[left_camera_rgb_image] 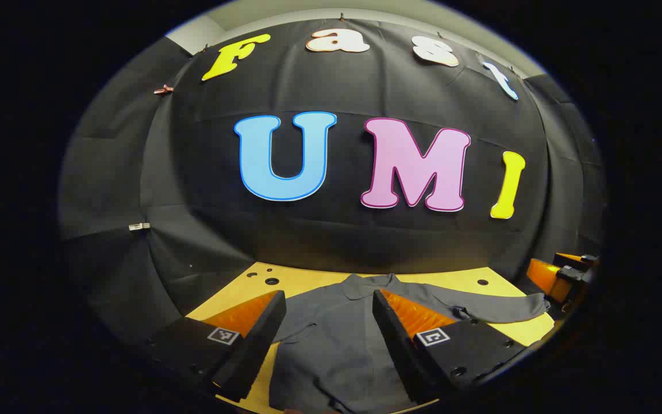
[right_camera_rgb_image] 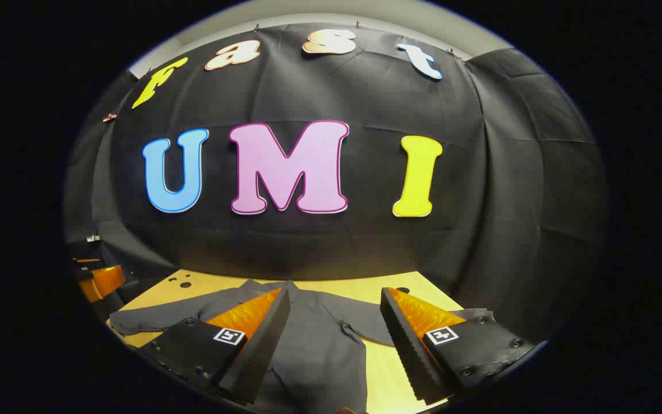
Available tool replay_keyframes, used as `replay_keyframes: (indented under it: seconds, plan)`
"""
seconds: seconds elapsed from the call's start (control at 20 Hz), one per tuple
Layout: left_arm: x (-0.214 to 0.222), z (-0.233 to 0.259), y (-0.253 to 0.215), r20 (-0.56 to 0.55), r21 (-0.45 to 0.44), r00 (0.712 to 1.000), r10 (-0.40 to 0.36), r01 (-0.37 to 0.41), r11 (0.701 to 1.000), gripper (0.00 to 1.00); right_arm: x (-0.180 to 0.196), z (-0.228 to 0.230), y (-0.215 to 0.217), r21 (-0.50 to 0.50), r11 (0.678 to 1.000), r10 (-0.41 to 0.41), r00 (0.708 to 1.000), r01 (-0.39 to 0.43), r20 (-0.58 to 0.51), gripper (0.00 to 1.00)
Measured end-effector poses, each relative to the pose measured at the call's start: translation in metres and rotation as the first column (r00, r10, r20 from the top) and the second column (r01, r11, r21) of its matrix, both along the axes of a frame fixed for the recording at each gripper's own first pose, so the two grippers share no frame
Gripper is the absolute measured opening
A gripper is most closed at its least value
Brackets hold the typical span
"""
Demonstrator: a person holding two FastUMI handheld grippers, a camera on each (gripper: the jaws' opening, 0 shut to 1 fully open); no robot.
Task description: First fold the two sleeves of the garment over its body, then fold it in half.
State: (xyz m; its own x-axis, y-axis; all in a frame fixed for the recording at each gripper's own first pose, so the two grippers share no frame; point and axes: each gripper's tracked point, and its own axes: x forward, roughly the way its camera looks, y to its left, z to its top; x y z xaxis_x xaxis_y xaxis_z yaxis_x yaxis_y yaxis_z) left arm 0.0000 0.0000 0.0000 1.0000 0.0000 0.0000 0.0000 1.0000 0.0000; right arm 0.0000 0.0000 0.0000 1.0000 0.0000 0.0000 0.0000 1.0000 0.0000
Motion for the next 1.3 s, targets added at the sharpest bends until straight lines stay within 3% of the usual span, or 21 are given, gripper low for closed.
replay_keyframes:
  seconds: [0.7,1.3]
  plan:
    - [0.015,-0.014,-0.003,-0.026,-0.004,0.999,0.024,-0.024,1.000,0.96,0.027,-0.025,-0.001,0.044,0.998,0.042,0.996,-0.039,-0.079,0.98]
    - [0.013,-0.033,-0.003,-0.071,0.026,0.997,0.034,-0.033,0.999,0.96,0.055,-0.046,-0.077,0.036,0.990,-0.130,0.981,0.137,-0.146,0.98]
